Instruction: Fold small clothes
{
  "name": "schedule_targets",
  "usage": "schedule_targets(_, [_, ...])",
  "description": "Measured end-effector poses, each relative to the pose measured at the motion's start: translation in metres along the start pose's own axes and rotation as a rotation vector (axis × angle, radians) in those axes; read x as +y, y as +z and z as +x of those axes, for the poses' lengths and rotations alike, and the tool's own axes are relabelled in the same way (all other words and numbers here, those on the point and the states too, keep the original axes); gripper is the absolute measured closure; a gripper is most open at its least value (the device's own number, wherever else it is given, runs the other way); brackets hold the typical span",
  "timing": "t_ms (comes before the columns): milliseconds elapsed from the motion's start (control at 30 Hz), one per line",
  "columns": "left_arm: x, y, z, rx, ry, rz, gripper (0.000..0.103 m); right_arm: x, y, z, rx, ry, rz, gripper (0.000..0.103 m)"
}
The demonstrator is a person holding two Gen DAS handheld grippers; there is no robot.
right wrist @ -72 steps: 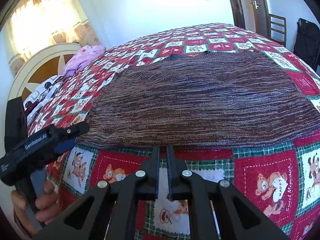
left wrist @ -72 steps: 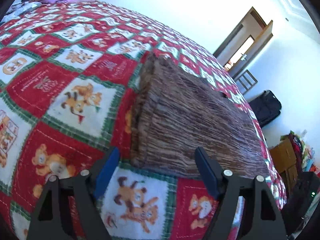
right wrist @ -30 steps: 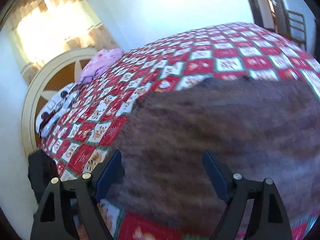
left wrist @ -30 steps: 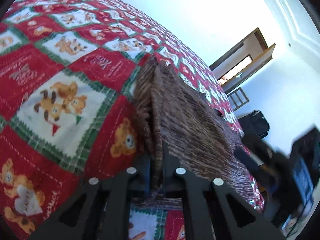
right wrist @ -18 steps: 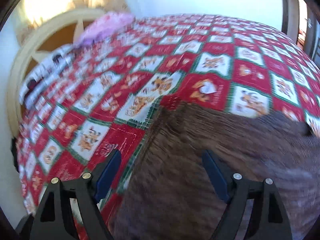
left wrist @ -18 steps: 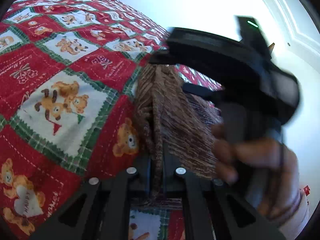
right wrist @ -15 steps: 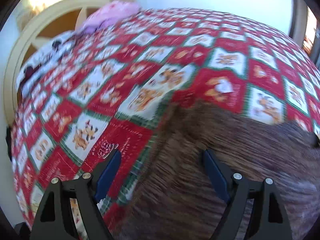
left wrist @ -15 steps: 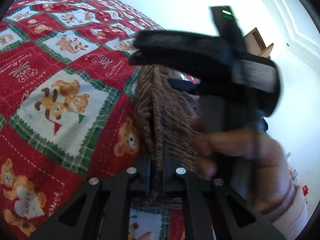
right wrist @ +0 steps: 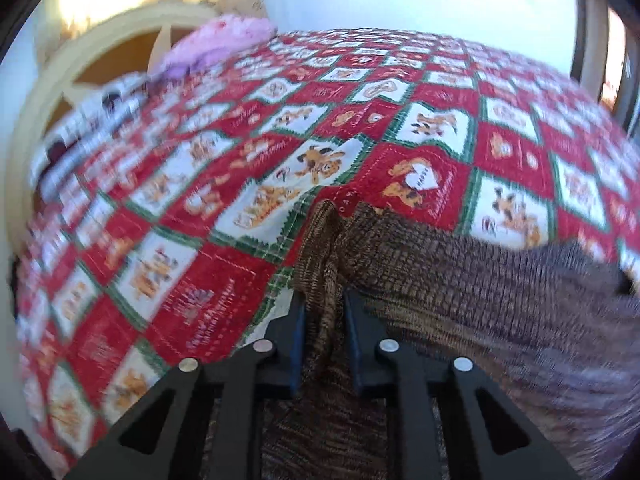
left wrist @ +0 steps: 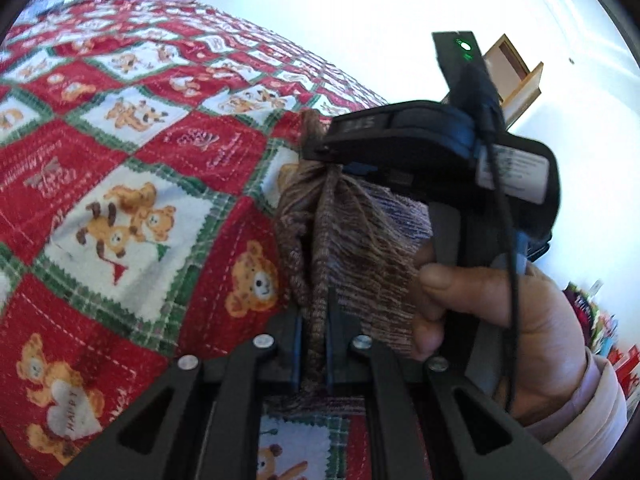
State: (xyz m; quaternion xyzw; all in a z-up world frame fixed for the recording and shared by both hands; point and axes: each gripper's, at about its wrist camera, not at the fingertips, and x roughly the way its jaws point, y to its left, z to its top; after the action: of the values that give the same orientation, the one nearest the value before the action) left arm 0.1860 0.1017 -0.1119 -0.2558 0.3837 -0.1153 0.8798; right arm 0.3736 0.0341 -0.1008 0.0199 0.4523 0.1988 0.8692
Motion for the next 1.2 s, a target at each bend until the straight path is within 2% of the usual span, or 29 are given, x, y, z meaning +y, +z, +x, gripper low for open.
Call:
schedule_targets(200, [-0.021, 0.004, -0.013, -0.028, 0.0, 0.148, 0.094, -0.042, -0.003, -0.027, -0.068, 0.209, 0.24, 0.088])
schedule_targets(333, [-0.039, 0.01, -0.016, -0.042, -0.017, 0.21, 0.094, -0.064, -0.007, -0.042, -0.089, 0.251, 0.312, 0.089])
schedule_targets(500, [-0.064, 0.011, -0.013, -0.043, -0.046, 0.283, 0.094, -0.087, -0.008, -0.07, -0.143, 0.252, 0.317, 0.089])
schedule_targets(833, [-0.122, -0.006, -0.001, -0.008, -0.106, 0.408, 0.094, -0.138, -0.021, -0.11, -0.175, 0.163, 0.302, 0.089])
schedule_targets(1000, [-0.153, -0.019, 0.013, 0.029, -0.132, 0.462, 0.094, -0.162, -0.028, -0.128, -0.167, 0.094, 0.244, 0.089])
schedule_targets(1200, [-0.185, -0.036, 0.026, 0.067, -0.19, 0.488, 0.094, -0.201, -0.045, -0.147, -0.163, 0.041, 0.249, 0.089])
